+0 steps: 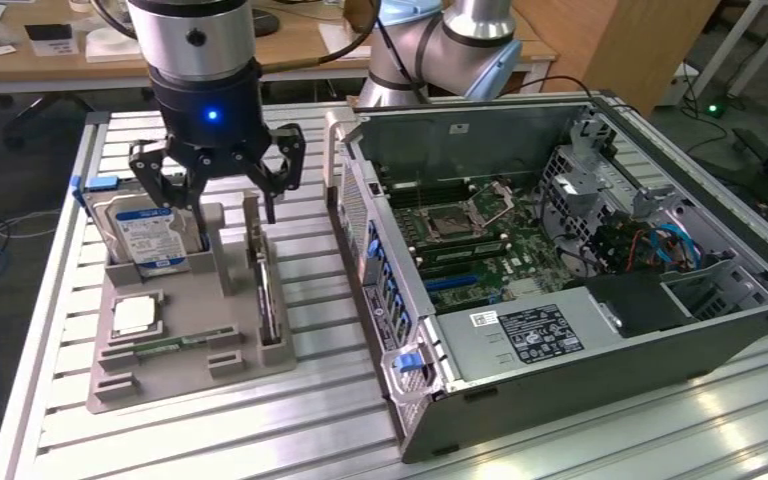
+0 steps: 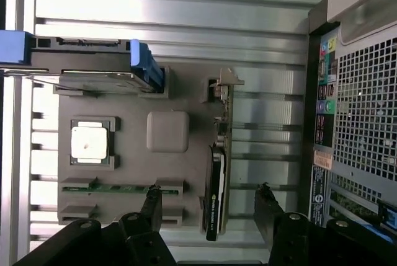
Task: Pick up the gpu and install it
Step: 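Pick up the gpu and move the gpu toward the slot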
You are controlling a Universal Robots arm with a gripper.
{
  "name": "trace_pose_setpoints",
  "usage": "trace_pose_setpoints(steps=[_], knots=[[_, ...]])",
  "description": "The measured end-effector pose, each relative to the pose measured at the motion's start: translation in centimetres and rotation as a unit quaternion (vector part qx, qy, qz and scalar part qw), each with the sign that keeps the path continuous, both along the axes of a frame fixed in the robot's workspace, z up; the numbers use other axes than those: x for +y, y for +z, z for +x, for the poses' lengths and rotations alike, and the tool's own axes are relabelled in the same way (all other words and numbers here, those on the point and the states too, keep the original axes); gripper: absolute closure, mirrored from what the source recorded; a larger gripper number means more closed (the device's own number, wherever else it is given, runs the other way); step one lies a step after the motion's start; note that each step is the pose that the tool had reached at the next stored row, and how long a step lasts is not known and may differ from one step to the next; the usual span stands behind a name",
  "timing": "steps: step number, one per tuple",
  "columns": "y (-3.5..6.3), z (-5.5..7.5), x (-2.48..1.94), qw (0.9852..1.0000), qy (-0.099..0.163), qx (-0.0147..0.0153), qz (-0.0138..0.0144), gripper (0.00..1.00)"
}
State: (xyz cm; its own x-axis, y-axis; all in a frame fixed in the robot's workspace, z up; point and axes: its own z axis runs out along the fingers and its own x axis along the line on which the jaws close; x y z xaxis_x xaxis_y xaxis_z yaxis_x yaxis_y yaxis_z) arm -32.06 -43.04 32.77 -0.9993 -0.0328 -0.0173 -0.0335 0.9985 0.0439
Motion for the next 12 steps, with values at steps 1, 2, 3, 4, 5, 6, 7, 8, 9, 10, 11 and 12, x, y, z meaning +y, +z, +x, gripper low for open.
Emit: trace_pose_setpoints(steps=[1, 2, 3, 4, 5, 6, 7, 8, 9, 10, 11, 12], knots=[[-0.1, 0.0, 0.0, 1.0, 0.0, 0.0, 0.0, 0.29], [-0.2, 0.0, 0.0, 1.0, 0.0, 0.0001, 0.0, 0.29], [-0.3, 0.0, 0.0, 1.0, 0.0, 0.0001, 0.0, 0.29], [-0.43, 0.0, 0.0, 1.0, 0.0, 0.0001, -0.0001, 0.29], [-0.59, 0.0, 0.0, 1.0, 0.0, 0.0001, -0.0001, 0.29], [-0.76, 0.0, 0.0, 1.0, 0.0, 0.0001, -0.0001, 0.29], [-0.94, 0.0, 0.0, 1.0, 0.0, 0.0001, -0.0002, 0.29], [-1.12, 0.0, 0.0, 1.0, 0.0, 0.0001, -0.0006, 0.29], [-1.27, 0.0, 0.0, 1.0, 0.0, 0.0001, -0.001, 0.29], [-1.43, 0.0, -0.01, 1.0, 0.0, 0.0001, -0.0014, 0.29], [-1.59, 0.0, -0.01, 1.0, 0.0, 0.0001, -0.0017, 0.29], [-1.73, 0.0, -0.01, 1.0, 0.0, 0.0001, -0.0019, 0.29]])
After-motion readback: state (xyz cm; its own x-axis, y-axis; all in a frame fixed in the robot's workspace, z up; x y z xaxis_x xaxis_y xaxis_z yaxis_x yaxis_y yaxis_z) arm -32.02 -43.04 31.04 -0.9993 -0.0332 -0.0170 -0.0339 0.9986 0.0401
